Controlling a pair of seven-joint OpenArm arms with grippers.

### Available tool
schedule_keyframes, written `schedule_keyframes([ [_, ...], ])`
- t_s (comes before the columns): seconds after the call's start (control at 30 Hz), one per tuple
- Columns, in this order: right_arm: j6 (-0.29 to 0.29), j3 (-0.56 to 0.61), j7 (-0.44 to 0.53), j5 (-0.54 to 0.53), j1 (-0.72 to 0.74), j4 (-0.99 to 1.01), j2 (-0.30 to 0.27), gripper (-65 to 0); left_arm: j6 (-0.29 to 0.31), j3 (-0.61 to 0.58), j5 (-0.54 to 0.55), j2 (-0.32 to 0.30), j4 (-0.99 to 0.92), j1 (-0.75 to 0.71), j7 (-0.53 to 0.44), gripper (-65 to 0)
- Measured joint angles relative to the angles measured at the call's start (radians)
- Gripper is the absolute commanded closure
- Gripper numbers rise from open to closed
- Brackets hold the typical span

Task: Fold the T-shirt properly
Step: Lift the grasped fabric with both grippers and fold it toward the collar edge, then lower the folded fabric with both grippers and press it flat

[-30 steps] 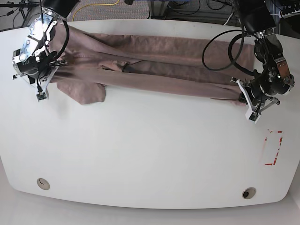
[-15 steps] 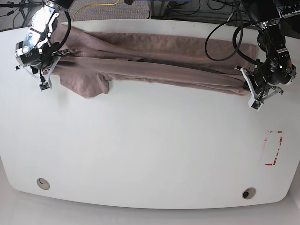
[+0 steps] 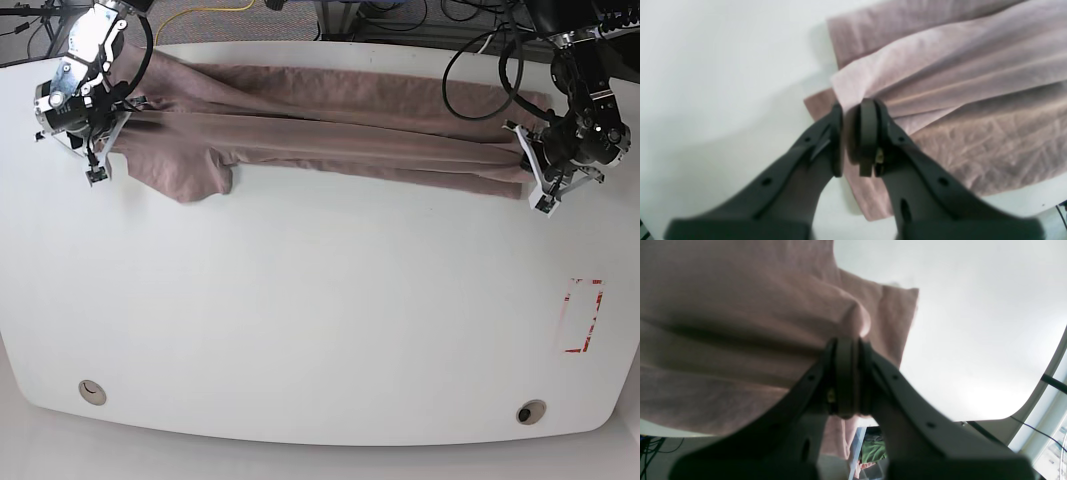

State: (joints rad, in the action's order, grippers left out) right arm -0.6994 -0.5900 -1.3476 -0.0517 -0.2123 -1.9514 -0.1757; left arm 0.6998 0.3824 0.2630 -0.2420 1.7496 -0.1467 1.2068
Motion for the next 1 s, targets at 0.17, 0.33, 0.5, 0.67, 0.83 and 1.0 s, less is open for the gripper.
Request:
schedule_keyframes([
  [0.17, 0.0, 0.0, 0.0, 0.005, -0.014, 0.0, 0.008, -35.4, 0.0, -0.003, 0.0, 0.001, 0.0, -0.014, 0.0, -29.7],
  [0.33, 0.0, 0.0, -0.011, 0.011, -0.019, 0.0, 0.013, -46.6, -0.003, -0.003, -0.003, 0.0, 0.0, -0.013, 0.038, -37.2],
  [0.5, 0.0, 0.0, -0.011, -0.006, -0.016, -0.024, 0.012, -46.6, -0.003, 0.001, -0.005, 0.001, 0.014, 0.029, 0.134, -37.2],
  [0.67, 0.0, -0.045, -0.01, -0.167, -0.01, -0.039, 0.015, -46.6, -0.003, 0.001, -0.001, 0.001, 0.12, 0.065, 0.149, -37.2],
  [0.83, 0.0, -0.111, -0.016, -0.286, 0.018, -0.024, 0.008, -46.6, -0.003, 0.001, 0.032, 0.003, 0.172, 0.095, 0.158, -37.2],
  [1.0, 0.001, -0.103, -0.014, -0.361, 0.023, 0.025, 0.013, -43.1, -0.003, 0.002, 0.05, 0.023, 0.153, 0.123, 0.158, -37.2],
])
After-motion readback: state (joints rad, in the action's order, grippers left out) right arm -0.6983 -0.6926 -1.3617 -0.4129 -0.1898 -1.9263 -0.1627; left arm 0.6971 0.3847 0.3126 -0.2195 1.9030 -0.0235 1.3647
